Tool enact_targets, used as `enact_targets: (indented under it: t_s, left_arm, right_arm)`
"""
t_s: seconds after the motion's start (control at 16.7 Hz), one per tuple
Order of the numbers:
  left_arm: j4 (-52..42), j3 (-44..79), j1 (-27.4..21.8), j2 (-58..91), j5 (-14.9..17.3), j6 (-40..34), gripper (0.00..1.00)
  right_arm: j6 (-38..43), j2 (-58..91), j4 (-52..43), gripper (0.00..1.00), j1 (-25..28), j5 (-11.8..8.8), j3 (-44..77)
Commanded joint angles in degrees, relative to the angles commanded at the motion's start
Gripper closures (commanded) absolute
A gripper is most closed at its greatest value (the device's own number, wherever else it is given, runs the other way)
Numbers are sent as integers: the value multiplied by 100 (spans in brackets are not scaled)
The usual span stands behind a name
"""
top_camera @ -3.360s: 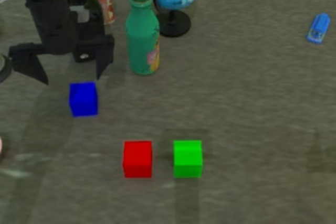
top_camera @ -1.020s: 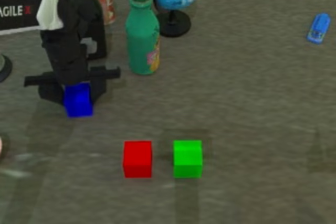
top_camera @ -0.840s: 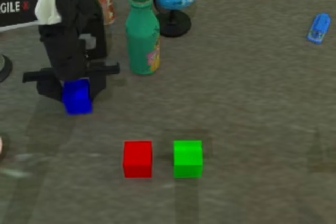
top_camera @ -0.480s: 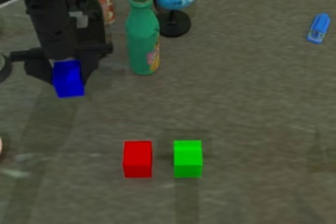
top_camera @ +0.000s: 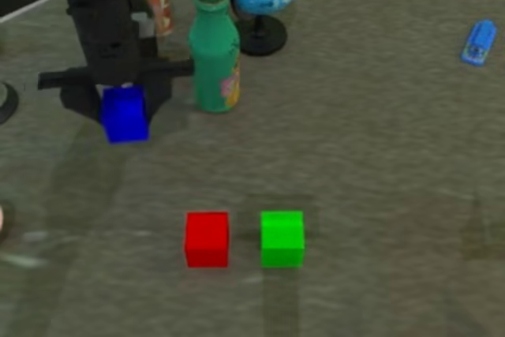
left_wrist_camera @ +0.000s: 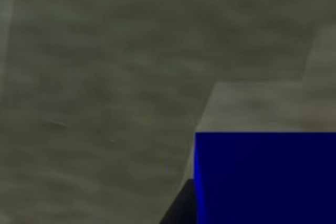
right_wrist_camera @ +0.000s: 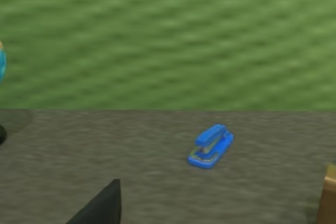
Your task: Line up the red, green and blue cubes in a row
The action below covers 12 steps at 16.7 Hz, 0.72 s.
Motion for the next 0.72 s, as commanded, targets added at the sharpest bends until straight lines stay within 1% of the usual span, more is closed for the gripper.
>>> enact_targets:
  t_s: [0.06,0.18,0.48,0.6,0.72]
  left_arm:
    - [-115,233,-243,124,0,-227,100]
    - [-390,775,-888,413,0,-768,100]
    - [-1128,2192,-2823,1139,9,-2278,100]
    - [-1334,2630,-3346,1325,6,-2750,100]
    - [-1446,2895,-3623,1420,-1,-3024,100]
  right_arm:
    - [0,0,0,0,0,0,0]
    - [0,0,0,0,0,0,0]
    - [0,0,0,0,0,0,0]
    - [0,0,0,0,0,0,0]
    - [0,0,0,0,0,0,0]
